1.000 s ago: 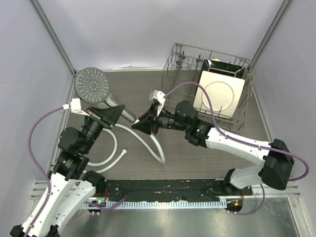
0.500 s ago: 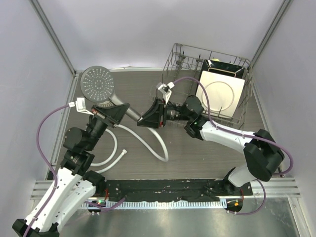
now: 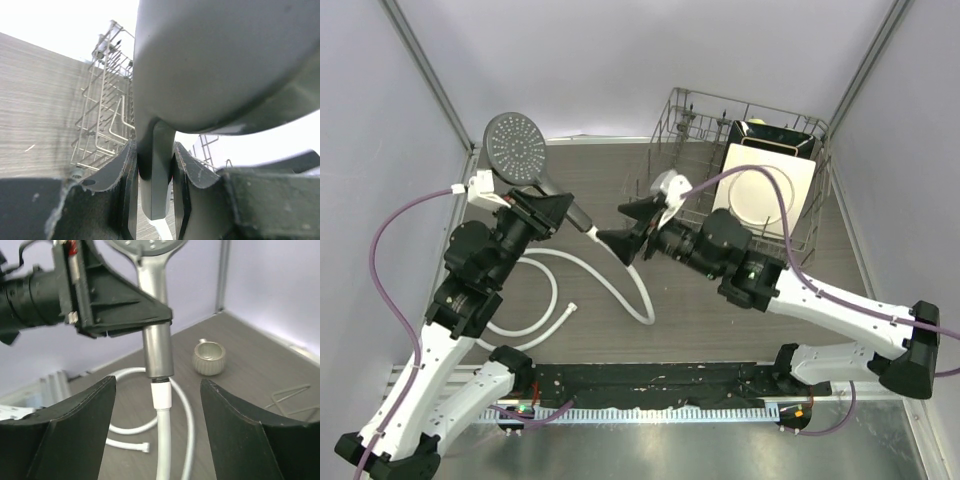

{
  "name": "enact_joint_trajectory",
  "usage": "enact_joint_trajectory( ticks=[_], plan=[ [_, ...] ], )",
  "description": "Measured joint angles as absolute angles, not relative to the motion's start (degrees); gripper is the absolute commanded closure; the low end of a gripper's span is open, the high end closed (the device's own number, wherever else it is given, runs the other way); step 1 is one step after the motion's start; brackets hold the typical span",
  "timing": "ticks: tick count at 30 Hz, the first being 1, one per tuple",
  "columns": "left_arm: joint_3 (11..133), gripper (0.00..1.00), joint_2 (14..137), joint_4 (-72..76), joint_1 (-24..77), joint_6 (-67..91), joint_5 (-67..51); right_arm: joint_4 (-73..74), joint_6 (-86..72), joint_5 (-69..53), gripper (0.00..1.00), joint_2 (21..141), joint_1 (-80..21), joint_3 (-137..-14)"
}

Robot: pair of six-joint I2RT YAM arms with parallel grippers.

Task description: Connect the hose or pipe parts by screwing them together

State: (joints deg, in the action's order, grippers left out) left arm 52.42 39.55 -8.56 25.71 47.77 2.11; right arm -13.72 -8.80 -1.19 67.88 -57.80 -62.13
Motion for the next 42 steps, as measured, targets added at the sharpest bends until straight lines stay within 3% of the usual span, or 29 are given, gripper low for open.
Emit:
enact_joint_trajectory(
  ticks=[8,16,18,19,24,25,27,28,34,42],
  plan=[
    [57.1,1.0,42.0,-16.9,25.7,47.9,6.1,-10.8,18.0,23.2,0.23,72.0,-75.1,-62.9],
    [60.2,1.0,42.5,-20.6,25.7,50.0,8.0,-14.1,35.5,43.4,0.26,87.5,-82.4,-69.5],
    [60.2,1.0,42.2,-21.4,25.7,50.5,8.3,-16.0,38.7,47.0,0.37,90.6,-82.7,-70.3],
    [60.2,1.0,42.0,-22.1,25.7,50.8,8.5,-17.0,40.2,48.5,0.49,91.8,-82.7,-70.5],
    [60.2,1.0,40.4,-25.3,25.7,52.6,9.3,-22.9,45.6,53.8,0.68,94.9,-82.8,-71.3],
    [60.2,1.0,40.2,-25.5,25.7,53.0,9.2,-23.6,46.3,54.4,0.8,95.1,-82.8,-71.6],
    [60.2,1.0,39.9,-25.8,25.7,54.1,9.2,-24.5,47.0,55.4,0.92,95.3,-82.8,-72.2],
    [60.3,1.0,39.9,-25.8,25.6,54.8,9.2,-25.0,46.8,55.6,0.99,95.3,-82.8,-72.4],
    [58.7,1.0,38.1,-24.5,25.2,55.1,8.9,-20.4,39.4,50.7,0.99,93.2,-81.5,-72.5],
    [49.6,1.0,34.1,-7.7,25.1,56.7,3.6,-10.9,15.7,18.6,0.99,79.7,-69.7,-66.9]
  ],
)
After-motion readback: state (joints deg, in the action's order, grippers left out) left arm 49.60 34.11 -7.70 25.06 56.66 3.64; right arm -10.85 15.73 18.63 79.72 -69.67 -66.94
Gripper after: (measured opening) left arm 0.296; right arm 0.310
